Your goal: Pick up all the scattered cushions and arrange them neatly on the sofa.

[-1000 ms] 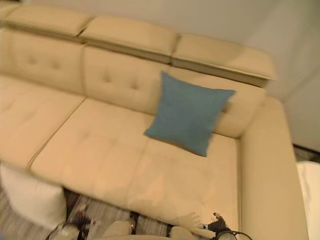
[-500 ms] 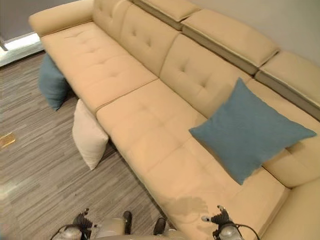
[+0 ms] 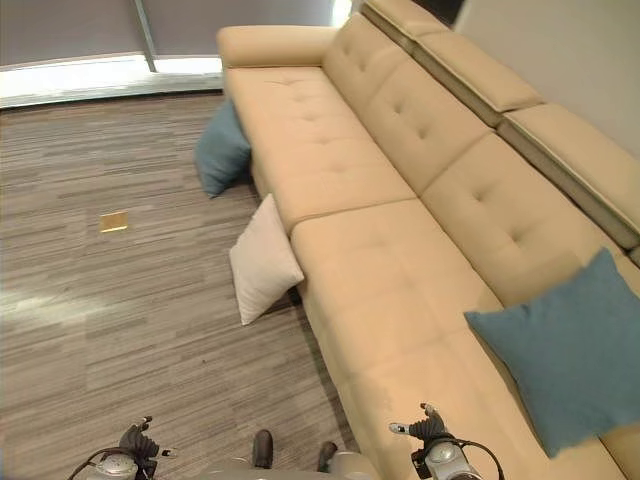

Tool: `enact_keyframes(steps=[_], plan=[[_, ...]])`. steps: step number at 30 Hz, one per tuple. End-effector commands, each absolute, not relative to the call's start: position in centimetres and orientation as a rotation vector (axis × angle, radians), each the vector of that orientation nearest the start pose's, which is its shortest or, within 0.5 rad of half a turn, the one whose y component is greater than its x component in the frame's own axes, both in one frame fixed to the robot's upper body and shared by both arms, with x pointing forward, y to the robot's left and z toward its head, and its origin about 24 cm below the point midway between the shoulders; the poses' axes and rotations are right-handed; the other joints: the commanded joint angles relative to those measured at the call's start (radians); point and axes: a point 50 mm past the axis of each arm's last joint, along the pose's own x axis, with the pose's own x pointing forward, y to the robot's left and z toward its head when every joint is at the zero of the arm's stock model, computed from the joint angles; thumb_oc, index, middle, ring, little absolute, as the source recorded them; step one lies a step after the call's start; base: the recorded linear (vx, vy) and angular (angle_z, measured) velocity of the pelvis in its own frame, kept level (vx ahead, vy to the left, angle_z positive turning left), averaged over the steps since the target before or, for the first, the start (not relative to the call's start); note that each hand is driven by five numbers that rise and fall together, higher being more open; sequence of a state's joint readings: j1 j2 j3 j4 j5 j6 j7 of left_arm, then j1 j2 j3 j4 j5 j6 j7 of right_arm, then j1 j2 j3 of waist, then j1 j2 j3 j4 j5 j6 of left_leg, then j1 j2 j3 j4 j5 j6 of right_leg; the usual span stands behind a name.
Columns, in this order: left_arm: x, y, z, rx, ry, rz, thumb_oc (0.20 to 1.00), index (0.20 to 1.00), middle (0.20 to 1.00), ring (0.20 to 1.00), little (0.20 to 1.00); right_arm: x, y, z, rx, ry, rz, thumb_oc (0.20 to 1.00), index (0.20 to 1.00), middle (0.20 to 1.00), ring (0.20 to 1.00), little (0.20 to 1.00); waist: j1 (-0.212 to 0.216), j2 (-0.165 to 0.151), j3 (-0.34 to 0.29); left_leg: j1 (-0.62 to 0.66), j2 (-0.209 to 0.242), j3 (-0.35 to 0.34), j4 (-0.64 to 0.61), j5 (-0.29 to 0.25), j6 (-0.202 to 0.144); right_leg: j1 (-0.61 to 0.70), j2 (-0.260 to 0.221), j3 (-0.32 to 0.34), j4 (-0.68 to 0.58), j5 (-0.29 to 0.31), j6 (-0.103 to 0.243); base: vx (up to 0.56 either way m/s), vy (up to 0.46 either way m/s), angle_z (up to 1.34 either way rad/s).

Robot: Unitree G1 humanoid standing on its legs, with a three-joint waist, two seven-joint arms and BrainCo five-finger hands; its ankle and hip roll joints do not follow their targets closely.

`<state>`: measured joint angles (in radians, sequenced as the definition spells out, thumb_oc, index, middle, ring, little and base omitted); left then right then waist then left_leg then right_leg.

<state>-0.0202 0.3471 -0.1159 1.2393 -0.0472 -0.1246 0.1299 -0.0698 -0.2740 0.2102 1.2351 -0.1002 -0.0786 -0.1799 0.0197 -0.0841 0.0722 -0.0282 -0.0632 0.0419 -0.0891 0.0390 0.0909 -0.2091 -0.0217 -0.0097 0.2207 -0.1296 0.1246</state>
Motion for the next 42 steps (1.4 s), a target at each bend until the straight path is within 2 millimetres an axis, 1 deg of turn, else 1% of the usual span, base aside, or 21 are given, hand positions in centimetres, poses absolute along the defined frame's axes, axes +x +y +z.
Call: enact_keyframes(steps=[1, 6, 7, 8, 13, 15, 17, 20, 22, 23, 25, 27, 30, 32, 34, 35, 36, 38, 39, 41, 42], plan=[[12.3, 27.8, -13.6, 0.439, 1.012, 0.201, 1.0, 1.0, 1.0, 1.0, 1.0, 11.9, -25.4, -14.7, -0.55, 1.077, -0.11, 1.0, 1.0, 1.0, 1.0, 1.0, -0.016, -0.028, 0.008, 0.003, -0.03, -0.106, 0.045, -0.081, -0.111, 0.069, 0.015, -0.014, -0.166, 0.128, 0.023, 0.16, -0.058, 0.84], [12.1, 26.5, -14.2, 0.416, 1.022, 0.177, 1.0, 1.0, 1.0, 1.0, 1.0, 11.1, -26.0, -14.7, -0.559, 1.101, -0.129, 1.0, 1.0, 1.0, 1.0, 1.0, -0.025, -0.022, 0.005, -0.018, -0.06, -0.166, 0.1, -0.112, -0.12, 0.105, 0.007, -0.034, -0.222, 0.147, 0.022, 0.11, -0.067, 1.14], [12.4, 25.6, -14.3, 0.39, 1.008, 0.181, 1.0, 1.0, 1.0, 1.0, 1.0, 10.9, -26.2, -14.7, -0.55, 1.103, -0.147, 1.0, 1.0, 1.0, 1.0, 1.0, -0.037, -0.02, 0.024, -0.08, -0.004, -0.005, 0.175, -0.12, -0.144, 0.138, -0.03, -0.116, -0.246, 0.139, 0.034, 0.01, -0.001, 1.27], [12.3, 25.6, -14.3, 0.388, 1.009, 0.183, 1.0, 1.0, 1.0, 1.0, 1.0, 10.7, -26.3, -14.8, -0.556, 1.112, -0.15, 1.0, 1.0, 1.0, 1.0, 1.0, -0.039, -0.019, 0.02, -0.094, 0.022, 0.056, 0.177, -0.113, -0.145, 0.144, -0.038, -0.138, -0.254, 0.141, 0.035, 0.02, 0.028, 1.52], [11.4, 26.4, -14.4, 0.38, 1.043, 0.223, 1.0, 1.0, 1.0, 1.0, 1.0, 10.0, -25.4, -15.3, -0.548, 1.152, -0.124, 1.0, 1.0, 1.0, 1.0, 1.0, -0.027, -0.034, -0.014, -0.113, 0.073, 0.186, 0.101, -0.047, -0.144, 0.161, -0.042, -0.198, -0.283, 0.141, 0.041, 0.11, 0.02, 0.81], [11.1, 26.5, -14.5, 0.378, 1.057, 0.223, 1.0, 1.0, 1.0, 1.0, 1.0, 10.0, -25.2, -15.4, -0.548, 1.158, -0.118, 1.0, 1.0, 1.0, 1.0, 1.0, -0.027, -0.037, -0.025, -0.108, 0.083, 0.219, 0.09, -0.049, -0.143, 0.166, -0.043, -0.222, -0.286, 0.138, 0.041, 0.1, 0.059, 0.6], [9.8, 26.8, -14.8, 0.382, 1.094, 0.233, 1.0, 1.0, 1.0, 1.0, 1.0, 9.9, -24.6, -15.6, -0.548, 1.16, -0.095, 1.0, 1.0, 1.0, 1.0, 1.0, -0.027, -0.042, -0.039, -0.077, 0.079, 0.215, 0.061, -0.049, -0.137, 0.186, -0.049, -0.228, -0.272, 0.126, 0.044, 0.26, 0.177, 0.22], [9.8, 27.6, -14.5, 0.386, 1.09, 0.252, 1.0, 1.0, 1.0, 1.0, 1.0, 10.3, -23.7, -15.7, -0.548, 1.145, -0.056, 1.0, 1.0, 1.0, 1.0, 1.0, -0.007, -0.056, -0.034, -0.054, 0.055, 0.194, 0.063, -0.073, -0.114, 0.196, -0.086, -0.202, -0.187, 0.115, 0.057, 0.3, 0.34, 0.18], [10.3, 28.0, -14.2, 0.402, 1.076, 0.255, 1.0, 1.0, 1.0, 1.0, 1.0, 10.9, -23.3, -15.6, -0.55, 1.124, -0.04, 1.0, 1.0, 1.0, 1.0, 1.0, -0.003, -0.056, -0.026, -0.05, 0.044, 0.181, 0.061, -0.078, -0.101, 0.159, -0.111, -0.186, -0.092, 0.152, 0.064, 0.11, 0.213, 0.14], [11.1, 28.4, -13.8, 0.414, 1.05, 0.259, 1.0, 1.0, 1.0, 1.0, 1.0, 12.1, -22.9, -15.3, -0.556, 1.087, -0.026, 1.0, 1.0, 1.0, 1.0, 1.0, -0.005, -0.046, -0.005, -0.047, 0.043, 0.156, 0.061, -0.079, -0.088, 0.1, -0.113, -0.152, 0.02, 0.181, 0.058, 0.12, 0.234, 0.22], [11.6, 28.6, -13.6, 0.411, 1.027, 0.273, 1.0, 1.0, 1.0, 1.0, 1.0, 13.0, -22.7, -15.0, -0.559, 1.046, -0.017, 1.0, 1.0, 1.0, 1.0, 1.0, -0.007, -0.022, 0.008, -0.02, 0.045, 0.122, 0.044, -0.086, -0.083, 0.028, -0.08, -0.112, 0.109, 0.163, 0.04, 0.23, 0.236, 0.43], [11.8, 28.3, -13.6, 0.409, 1.023, 0.257, 1.0, 1.0, 1.0, 1.0, 1.0, 13.0, -22.8, -15.0, -0.561, 1.045, -0.022, 1.0, 1.0, 1.0, 1.0, 1.0, -0.027, -0.021, 0.016, 0.019, 0.018, 0.068, 0.014, -0.091, -0.088, -0.016, 0.003, -0.053, 0.014, 0.127, 0.029, 0.36, 0.15, 0.36], [11.7, 28.0, -13.8, 0.41, 1.043, 0.244, 1.0, 1.0, 1.0, 1.0, 1.0, 12.7, -23.0, -15.1, -0.564, 1.058, -0.026, 1.0, 1.0, 1.0, 1.0, 1.0, -0.062, -0.027, 0.036, 0.058, -0.017, 0.011, 0.002, -0.116, -0.085, -0.081, 0.057, -0.038, -0.098, 0.182, 0.044, 0.31, 0.052, 0.53], [11.5, 27.8, -14.0, 0.414, 1.051, 0.231, 1.0, 1.0, 1.0, 1.0, 1.0, 11.9, -23.2, -15.3, -0.571, 1.085, -0.032, 1.0, 1.0, 1.0, 1.0, 1.0, -0.072, -0.035, 0.035, 0.09, -0.037, -0.013, 0.01, -0.143, -0.084, -0.046, 0.048, -0.035, -0.148, 0.185, 0.045, 0.35, 0.012, 0.86], [10.7, 27.1, -14.5, 0.413, 1.075, 0.214, 1.0, 1.0, 1.0, 1.0, 1.0, 10.3, -23.8, -15.7, -0.565, 1.137, -0.053, 1.0, 1.0, 1.0, 1.0, 1.0, -0.09, -0.033, 0.009, 0.102, -0.02, -0.017, 0.058, -0.195, -0.114, -0.01, 0.043, -0.029, -0.166, 0.178, 0.028, 0.37, -0.057, 0.89], [10.6, 27.0, -14.5, 0.407, 1.076, 0.218, 1.0, 1.0, 1.0, 1.0, 1.0, 10.0, -23.9, -15.7, -0.553, 1.142, -0.068, 1.0, 1.0, 1.0, 1.0, 1.0, -0.1, -0.033, 0.006, 0.091, -0.014, -0.01, 0.116, -0.188, -0.134, 0.005, 0.043, -0.033, -0.175, 0.178, 0.024, 0.27, -0.064, 0.81], [10.7, 26.9, -14.5, 0.416, 1.072, 0.205, 1.0, 1.0, 1.0, 1.0, 1.0, 9.9, -24.2, -15.6, -0.565, 1.147, -0.075, 1.0, 1.0, 1.0, 1.0, 1.0, -0.102, -0.046, 0.01, 0.024, -0.004, 0.022, 0.266, -0.164, -0.168, 0.045, 0.031, -0.039, -0.198, 0.177, 0.016, 0.22, -0.05, 0.72], [11.2, 26.7, -14.4, 0.414, 1.057, 0.201, 1.0, 1.0, 1.0, 1.0, 1.0, 10.0, -24.3, -15.6, -0.559, 1.139, -0.081, 1.0, 1.0, 1.0, 1.0, 1.0, -0.093, -0.064, 0.01, -0.046, 0.009, 0.045, 0.366, -0.163, -0.165, 0.078, 0.016, -0.035, -0.218, 0.17, 0.005, 0.19, -0.021, 0.12], [11.5, 26.6, -14.3, 0.405, 1.044, 0.202, 1.0, 1.0, 1.0, 1.0, 1.0, 10.4, -24.4, -15.5, -0.556, 1.128, -0.087, 1.0, 1.0, 1.0, 1.0, 1.0, -0.083, -0.085, 0.008, -0.107, 0.015, 0.056, 0.378, -0.194, -0.144, 0.104, 0.0, -0.028, -0.234, 0.16, 0.006, 0.16, -0.003, -0.28], [11.7, 26.6, -14.3, 0.402, 1.037, 0.203, 1.0, 1.0, 1.0, 1.0, 1.0, 10.5, -24.3, -15.4, -0.554, 1.122, -0.087, 1.0, 1.0, 1.0, 1.0, 1.0, -0.075, -0.095, 0.008, -0.142, 0.019, 0.053, 0.367, -0.205, -0.137, 0.116, -0.005, -0.021, -0.243, 0.155, 0.009, 0.19, 0.028, -0.49], [11.8, 26.6, -14.2, 0.403, 1.034, 0.202, 1.0, 1.0, 1.0, 1.0, 1.0, 10.8, -24.3, -15.3, -0.562, 1.113, -0.083, 1.0, 1.0, 1.0, 1.0, 1.0, -0.063, -0.099, 0.009, -0.159, 0.025, 0.034, 0.302, -0.178, -0.137, 0.135, 0.003, -0.007, -0.26, 0.149, 0.012, 0.24, 0.076, -0.42]])
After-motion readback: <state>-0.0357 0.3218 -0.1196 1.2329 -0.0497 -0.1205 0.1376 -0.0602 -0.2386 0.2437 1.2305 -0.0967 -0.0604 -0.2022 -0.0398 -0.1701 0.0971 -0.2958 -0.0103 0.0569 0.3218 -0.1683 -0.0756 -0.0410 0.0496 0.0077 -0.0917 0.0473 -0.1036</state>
